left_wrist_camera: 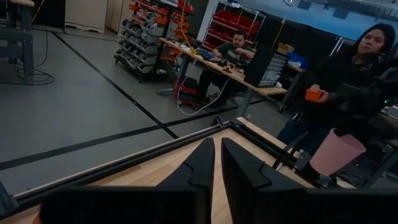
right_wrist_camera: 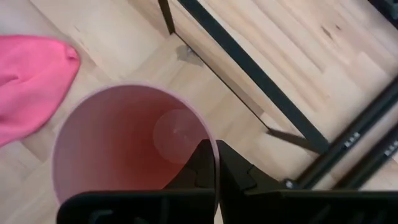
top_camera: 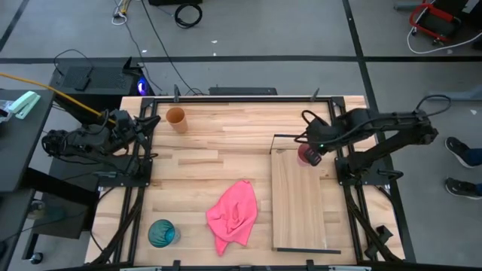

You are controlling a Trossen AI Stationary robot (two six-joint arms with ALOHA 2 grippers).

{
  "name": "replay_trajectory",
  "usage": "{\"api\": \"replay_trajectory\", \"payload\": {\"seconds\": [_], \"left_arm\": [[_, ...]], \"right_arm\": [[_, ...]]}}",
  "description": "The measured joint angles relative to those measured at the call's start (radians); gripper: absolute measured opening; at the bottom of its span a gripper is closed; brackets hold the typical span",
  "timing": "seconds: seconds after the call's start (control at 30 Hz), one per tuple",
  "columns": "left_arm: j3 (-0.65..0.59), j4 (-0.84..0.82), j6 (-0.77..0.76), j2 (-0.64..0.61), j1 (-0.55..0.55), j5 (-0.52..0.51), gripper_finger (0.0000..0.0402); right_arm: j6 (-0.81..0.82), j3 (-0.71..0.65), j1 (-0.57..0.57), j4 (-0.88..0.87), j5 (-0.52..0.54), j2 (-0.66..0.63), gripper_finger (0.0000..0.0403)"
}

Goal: Stack small to large cups/mugs on shelf
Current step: Put the pink cup on the shelf

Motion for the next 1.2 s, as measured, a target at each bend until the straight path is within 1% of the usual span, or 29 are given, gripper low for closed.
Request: {"api": "replay_trajectory", "payload": {"seconds": [0.1, 0.23, 0.43, 0.67, 0.8, 1.03, 1.2], "left_arm": [[0.000, 0.000, 0.000, 0.000, 0.000, 0.000, 0.0038], [0.000, -0.002, -0.016, 0.000, 0.000, 0.000, 0.0032], [0.000, -0.025, -0.033, 0.000, 0.000, 0.000, 0.0028], [0.000, -0.054, -0.058, 0.000, 0.000, 0.000, 0.0039], [0.000, -0.061, -0.071, 0.000, 0.000, 0.000, 0.0040], [0.000, -0.060, -0.077, 0.000, 0.000, 0.000, 0.0032], [0.000, -0.060, -0.088, 0.000, 0.000, 0.000, 0.0038]], "right_arm": [[-0.007, -0.045, 0.001, 0.061, -0.005, 0.000, 0.0002], [-0.006, -0.118, 0.007, 0.114, -0.047, -0.006, 0.0002], [0.000, -0.220, 0.015, 0.241, -0.050, -0.052, 0.0002], [-0.002, -0.313, -0.035, 0.287, -0.045, -0.081, 0.0002], [-0.035, -0.343, -0.063, 0.334, -0.045, -0.080, 0.0002], [-0.096, -0.375, -0.136, 0.341, -0.051, -0.080, 0.0002], [-0.127, -0.392, -0.162, 0.371, -0.069, -0.079, 0.0002]]}}
